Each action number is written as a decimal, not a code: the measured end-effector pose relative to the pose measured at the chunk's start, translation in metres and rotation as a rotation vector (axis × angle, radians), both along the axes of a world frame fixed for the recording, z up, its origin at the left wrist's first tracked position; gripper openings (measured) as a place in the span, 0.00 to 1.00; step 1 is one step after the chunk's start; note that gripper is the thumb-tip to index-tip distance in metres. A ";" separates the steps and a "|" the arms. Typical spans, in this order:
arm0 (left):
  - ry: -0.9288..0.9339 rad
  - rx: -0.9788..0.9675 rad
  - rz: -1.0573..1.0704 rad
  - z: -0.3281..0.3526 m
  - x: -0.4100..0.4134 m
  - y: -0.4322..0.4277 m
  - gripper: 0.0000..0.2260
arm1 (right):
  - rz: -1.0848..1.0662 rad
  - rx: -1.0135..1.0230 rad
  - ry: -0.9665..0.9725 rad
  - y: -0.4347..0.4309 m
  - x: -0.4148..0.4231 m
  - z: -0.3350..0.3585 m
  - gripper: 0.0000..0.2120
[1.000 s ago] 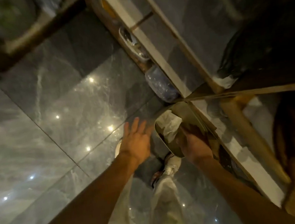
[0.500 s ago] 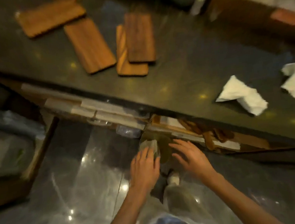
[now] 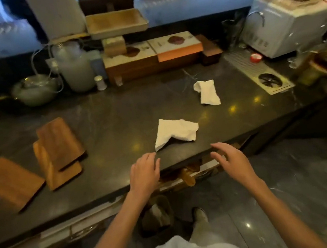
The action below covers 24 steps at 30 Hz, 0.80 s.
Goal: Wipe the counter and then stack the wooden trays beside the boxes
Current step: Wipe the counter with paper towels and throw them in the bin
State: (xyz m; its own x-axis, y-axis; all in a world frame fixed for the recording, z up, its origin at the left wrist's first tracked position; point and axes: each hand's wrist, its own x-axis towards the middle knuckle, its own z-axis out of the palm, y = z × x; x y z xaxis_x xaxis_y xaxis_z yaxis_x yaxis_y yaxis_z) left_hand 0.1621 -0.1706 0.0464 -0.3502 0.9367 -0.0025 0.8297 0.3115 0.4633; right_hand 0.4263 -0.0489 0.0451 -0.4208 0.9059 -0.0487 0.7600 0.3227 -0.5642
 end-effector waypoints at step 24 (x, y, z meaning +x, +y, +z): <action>0.006 -0.518 0.383 -0.062 0.041 0.231 0.16 | 0.275 -0.065 -0.308 0.406 -0.124 -0.049 0.17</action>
State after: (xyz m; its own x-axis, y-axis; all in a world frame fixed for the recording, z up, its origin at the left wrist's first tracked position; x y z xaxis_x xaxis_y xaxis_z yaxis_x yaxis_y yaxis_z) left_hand 0.2034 0.0602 -0.0160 -0.6613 0.6231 -0.4176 0.6172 0.7684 0.1692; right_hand 0.3024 0.3574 -0.0036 -0.6036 0.7524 -0.2638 0.7868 0.5086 -0.3496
